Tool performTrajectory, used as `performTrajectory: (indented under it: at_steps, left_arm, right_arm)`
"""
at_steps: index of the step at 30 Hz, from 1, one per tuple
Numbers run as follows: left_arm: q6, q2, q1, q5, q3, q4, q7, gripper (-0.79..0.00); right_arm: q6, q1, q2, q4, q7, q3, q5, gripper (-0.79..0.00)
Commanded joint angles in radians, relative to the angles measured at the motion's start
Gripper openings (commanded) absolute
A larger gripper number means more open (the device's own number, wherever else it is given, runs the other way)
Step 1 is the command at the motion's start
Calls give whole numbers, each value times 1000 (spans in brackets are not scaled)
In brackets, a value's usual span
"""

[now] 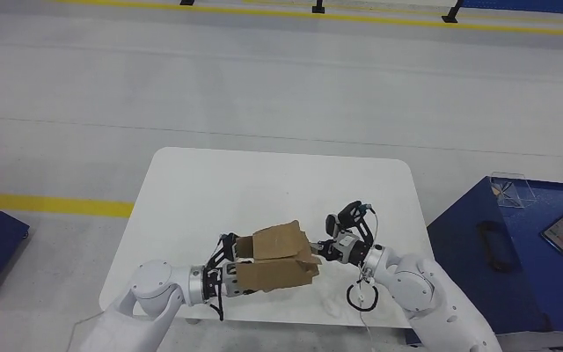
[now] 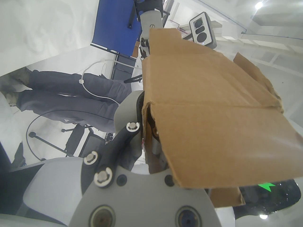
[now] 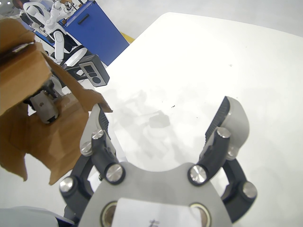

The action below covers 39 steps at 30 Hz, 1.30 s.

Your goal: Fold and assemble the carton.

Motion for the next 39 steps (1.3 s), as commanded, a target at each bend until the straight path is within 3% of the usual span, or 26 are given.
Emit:
performTrajectory:
  at_steps: [1,5,13,17,39]
  left_arm:
    - [-17,1,4,7,2,-5,-4,-785]
    - [-20,2,6,4,4,-1,8,-785]
    - [7,1,-3,-1,14,20,32,-785]
    - [14,0,5,0,19,10,57,-785]
    - [-8,8,19,19,27,-4,76,-785]
  right_arm:
    - [-5,1,-1,0,-2,-1,-1,0]
    - [-31,-13,0,-8,-12,17,23,0]
    - [-91,-116,19,-107,-68,166,87,0]
    - [-144,-160,26,-153,-38,200,124,0]
    - [-75,-91,-3,-89,-14,40,29,0]
